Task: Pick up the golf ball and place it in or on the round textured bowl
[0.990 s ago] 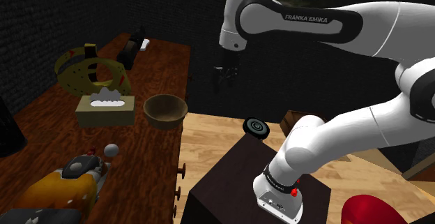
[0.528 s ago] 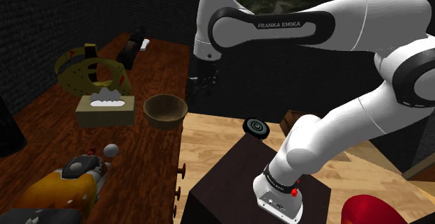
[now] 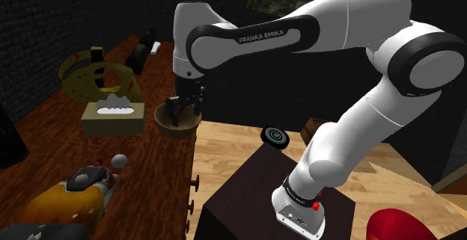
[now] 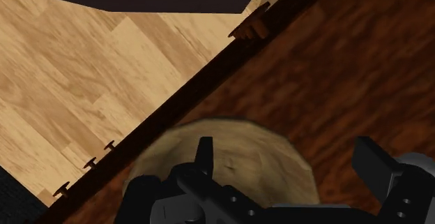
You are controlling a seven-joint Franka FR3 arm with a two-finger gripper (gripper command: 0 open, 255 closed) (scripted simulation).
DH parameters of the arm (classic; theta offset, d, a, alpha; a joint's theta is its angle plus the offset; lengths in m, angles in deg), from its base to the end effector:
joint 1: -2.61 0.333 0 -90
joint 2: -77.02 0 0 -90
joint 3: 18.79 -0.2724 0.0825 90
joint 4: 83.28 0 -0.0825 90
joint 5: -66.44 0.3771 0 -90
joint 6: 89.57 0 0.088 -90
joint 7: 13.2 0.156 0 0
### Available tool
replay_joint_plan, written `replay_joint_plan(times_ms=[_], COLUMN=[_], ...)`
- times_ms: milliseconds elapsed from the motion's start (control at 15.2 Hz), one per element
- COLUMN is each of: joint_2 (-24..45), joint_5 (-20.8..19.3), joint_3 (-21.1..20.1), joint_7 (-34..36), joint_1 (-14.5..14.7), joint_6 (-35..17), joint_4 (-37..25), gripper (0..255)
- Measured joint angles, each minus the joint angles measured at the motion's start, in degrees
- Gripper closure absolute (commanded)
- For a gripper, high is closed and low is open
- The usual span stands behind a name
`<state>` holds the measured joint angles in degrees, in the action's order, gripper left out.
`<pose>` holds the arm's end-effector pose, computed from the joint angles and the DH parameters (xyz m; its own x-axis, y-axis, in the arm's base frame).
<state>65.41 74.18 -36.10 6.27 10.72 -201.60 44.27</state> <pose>0.4268 0.2182 0.3597 0.9948 0.0415 -0.0929 0.0387 -0.9987 -0.0319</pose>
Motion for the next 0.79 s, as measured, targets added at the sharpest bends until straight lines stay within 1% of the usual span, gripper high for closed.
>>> replay_joint_plan(times_ms=[396,792], joint_2=[11.3,24.2], joint_5=[-2.8,-7.8], joint_3=[-3.8,-5.5], joint_7=[6.2,12.1], joint_1=[2.2,5.5], joint_6=[-4.1,-6.0], joint_4=[-7.5,-18.2], gripper=[0,0])
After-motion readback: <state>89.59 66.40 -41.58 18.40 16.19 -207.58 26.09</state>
